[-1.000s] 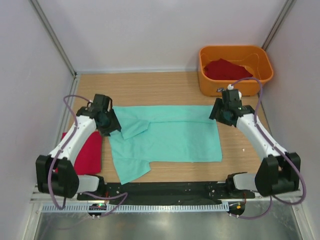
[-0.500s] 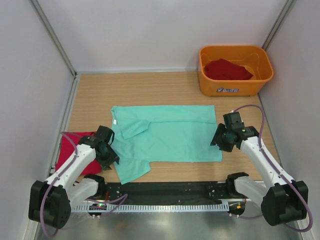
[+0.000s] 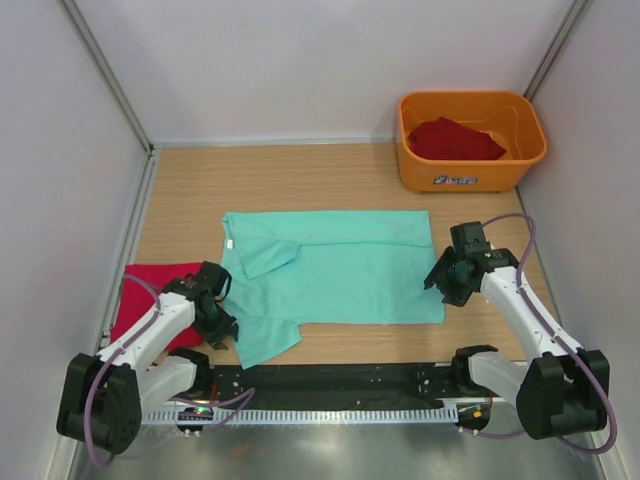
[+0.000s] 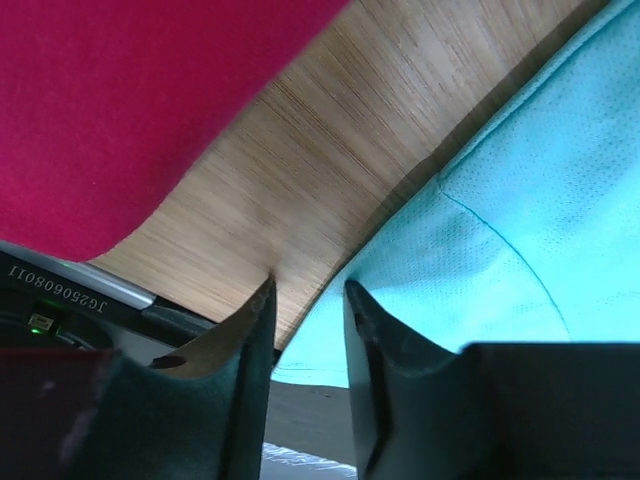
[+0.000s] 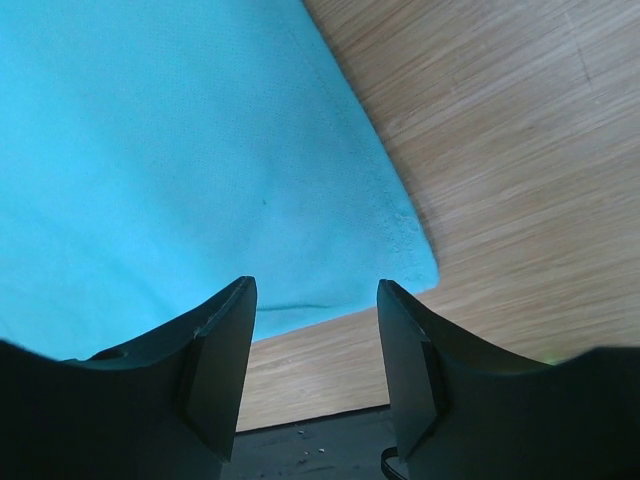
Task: Fold and stack the t-shirts
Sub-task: Fold the tshirt
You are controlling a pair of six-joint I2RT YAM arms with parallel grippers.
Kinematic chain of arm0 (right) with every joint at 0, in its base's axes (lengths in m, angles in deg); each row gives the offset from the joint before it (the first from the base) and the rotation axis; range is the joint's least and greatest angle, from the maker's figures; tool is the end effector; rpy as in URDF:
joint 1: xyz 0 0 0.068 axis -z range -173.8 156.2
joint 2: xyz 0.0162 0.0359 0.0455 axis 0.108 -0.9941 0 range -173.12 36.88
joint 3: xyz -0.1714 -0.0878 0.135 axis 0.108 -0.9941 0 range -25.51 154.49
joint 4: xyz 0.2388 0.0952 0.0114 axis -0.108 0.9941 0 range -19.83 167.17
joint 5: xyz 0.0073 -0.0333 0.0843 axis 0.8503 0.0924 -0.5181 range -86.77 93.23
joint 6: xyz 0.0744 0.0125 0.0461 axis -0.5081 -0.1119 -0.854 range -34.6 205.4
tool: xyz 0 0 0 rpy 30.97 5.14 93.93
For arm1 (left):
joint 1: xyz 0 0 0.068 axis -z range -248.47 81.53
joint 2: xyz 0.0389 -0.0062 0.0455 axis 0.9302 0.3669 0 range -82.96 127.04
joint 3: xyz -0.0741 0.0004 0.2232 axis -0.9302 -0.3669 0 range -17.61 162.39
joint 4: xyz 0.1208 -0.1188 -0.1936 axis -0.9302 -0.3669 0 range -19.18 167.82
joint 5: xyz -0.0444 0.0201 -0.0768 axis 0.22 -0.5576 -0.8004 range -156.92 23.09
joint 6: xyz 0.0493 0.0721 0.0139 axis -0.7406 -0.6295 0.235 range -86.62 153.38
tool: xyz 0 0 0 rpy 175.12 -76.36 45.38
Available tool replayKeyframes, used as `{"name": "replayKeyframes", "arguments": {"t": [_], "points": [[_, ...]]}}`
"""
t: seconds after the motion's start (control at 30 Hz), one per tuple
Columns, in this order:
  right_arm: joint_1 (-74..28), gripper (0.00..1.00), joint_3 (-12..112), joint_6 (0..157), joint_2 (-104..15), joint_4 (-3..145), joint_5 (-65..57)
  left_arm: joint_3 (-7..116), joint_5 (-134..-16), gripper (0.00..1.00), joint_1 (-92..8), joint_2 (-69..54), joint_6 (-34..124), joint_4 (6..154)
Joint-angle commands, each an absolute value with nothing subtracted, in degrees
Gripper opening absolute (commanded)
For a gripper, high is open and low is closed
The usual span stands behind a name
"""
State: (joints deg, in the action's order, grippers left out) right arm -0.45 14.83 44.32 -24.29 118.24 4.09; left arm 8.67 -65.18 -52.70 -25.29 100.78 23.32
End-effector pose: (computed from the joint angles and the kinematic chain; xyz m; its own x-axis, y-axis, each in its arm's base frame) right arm 0.2114 0.0235 0.1387 -0.7711 0.5716 -0.2805 0.5257 0.8201 0.2260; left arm 0.1424 -0.0378 0.0772 -0.6178 -0.7844 -0.0554 -0.7825 0.6202 -0.0545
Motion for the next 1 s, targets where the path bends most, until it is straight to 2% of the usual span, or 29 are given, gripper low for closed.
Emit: {"name": "replayKeyframes", "arguments": {"t": [0.0, 0.13, 0.2, 0.23, 0.5, 0.77, 0.97], "points": [[0.7, 0.58, 16.9, 41.8, -24.9, 117.6, 6.2, 9.8, -61.0, 0.32, -51.6, -22.1, 102.0, 26.6], [1.1, 0.58, 15.2, 38.9, -25.6, 116.1, 6.0, 10.8, -59.5, 0.22, -51.6, -20.3, 101.0, 28.2], [1.3, 0.58, 13.4, 36.9, -25.8, 114.7, 5.9, 11.3, -59.7, 0.03, -51.5, -19.6, 100.5, 29.6], [1.3, 0.58, 12.8, 36.2, -26.1, 114.3, 5.7, 11.6, -59.9, 0.00, -51.6, -19.0, 100.3, 30.0], [1.6, 0.57, 9.8, 33.1, -24.9, 116.7, 7.0, 14.6, -60.2, 0.00, -51.6, -22.9, 97.8, 29.7], [1.6, 0.50, 9.3, 31.8, -22.9, 123.6, 5.9, 18.1, -61.5, 0.00, -51.6, -25.7, 96.0, 26.1], [1.7, 0.48, 7.2, 30.6, -24.4, 120.5, 5.0, 18.7, -62.7, 0.00, -51.5, -26.4, 96.3, 26.0]]}}
